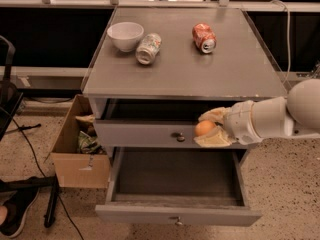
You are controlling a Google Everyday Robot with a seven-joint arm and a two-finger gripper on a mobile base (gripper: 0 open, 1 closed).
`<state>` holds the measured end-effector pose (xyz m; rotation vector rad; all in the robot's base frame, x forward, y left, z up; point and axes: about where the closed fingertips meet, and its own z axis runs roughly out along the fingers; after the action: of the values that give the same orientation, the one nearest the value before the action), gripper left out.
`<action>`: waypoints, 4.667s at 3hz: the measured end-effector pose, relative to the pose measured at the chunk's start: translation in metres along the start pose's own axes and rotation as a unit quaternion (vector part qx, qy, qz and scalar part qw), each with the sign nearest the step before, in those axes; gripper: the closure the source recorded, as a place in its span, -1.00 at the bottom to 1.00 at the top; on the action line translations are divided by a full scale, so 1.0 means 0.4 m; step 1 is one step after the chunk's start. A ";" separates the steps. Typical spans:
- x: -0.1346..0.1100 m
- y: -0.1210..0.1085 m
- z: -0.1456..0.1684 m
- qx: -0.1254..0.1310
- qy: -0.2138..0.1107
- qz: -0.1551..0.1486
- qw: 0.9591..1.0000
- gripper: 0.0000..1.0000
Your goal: Pick orange from middle drawer and place on counter
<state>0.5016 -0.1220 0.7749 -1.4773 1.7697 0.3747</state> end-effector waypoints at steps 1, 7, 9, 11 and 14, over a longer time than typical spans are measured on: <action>-0.073 -0.045 -0.041 0.007 0.001 -0.003 1.000 1.00; -0.180 -0.488 0.131 0.064 -0.103 0.058 0.991 1.00; -0.159 -0.503 0.162 0.065 -0.108 0.077 0.989 1.00; -0.159 -0.503 0.162 0.065 -0.108 0.077 0.989 0.14; -0.159 -0.503 0.162 0.064 -0.108 0.077 0.989 -1.00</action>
Offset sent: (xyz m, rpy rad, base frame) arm 0.0741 0.0024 0.1069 0.0364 -0.0987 -0.0716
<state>0.7134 -0.0910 0.8289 -1.1683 1.7036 0.4716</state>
